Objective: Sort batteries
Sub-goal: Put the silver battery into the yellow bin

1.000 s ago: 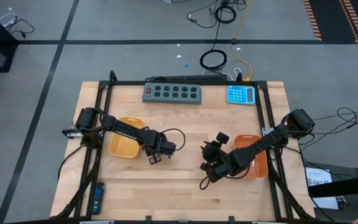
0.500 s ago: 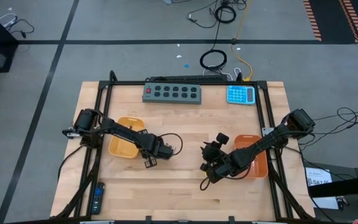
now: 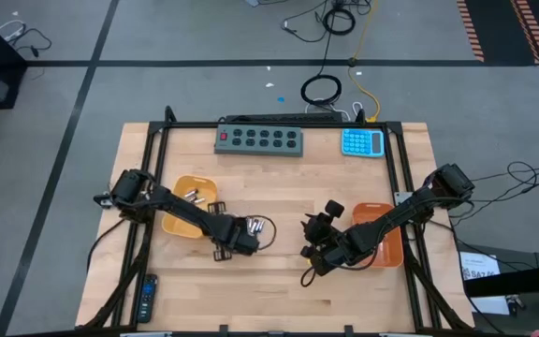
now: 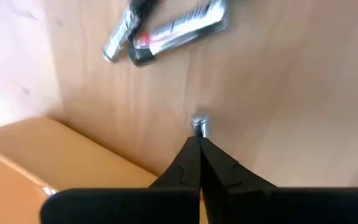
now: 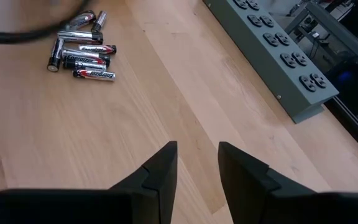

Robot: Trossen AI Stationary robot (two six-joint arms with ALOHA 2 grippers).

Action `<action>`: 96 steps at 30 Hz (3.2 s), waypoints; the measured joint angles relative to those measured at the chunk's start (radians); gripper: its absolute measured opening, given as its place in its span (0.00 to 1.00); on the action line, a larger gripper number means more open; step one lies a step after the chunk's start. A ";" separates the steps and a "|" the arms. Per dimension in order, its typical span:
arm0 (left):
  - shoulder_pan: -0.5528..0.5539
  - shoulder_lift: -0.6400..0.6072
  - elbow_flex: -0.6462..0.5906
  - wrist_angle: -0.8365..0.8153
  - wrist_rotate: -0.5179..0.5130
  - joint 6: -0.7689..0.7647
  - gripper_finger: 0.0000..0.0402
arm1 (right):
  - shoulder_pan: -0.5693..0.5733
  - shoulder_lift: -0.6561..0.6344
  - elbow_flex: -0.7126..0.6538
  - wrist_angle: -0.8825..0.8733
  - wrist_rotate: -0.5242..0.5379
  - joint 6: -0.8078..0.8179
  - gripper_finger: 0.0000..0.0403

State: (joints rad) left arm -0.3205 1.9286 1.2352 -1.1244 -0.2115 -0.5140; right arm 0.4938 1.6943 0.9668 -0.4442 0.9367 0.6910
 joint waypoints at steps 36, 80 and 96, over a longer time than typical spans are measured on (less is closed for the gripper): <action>-0.266 0.019 -0.004 0.340 0.282 -0.104 0.17 | -0.002 0.000 -0.019 0.122 -0.023 -0.053 0.27; -0.310 -0.004 0.017 0.290 0.122 -0.077 0.50 | -0.001 0.000 -0.019 0.096 -0.027 -0.021 0.27; -0.308 -0.027 -0.015 0.285 -0.007 -0.054 0.01 | -0.004 0.000 -0.019 0.096 -0.027 -0.037 0.27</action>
State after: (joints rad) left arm -0.6282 1.9016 1.2205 -0.8389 -0.2186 -0.5678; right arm 0.4902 1.6943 0.9478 -0.3478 0.9100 0.6539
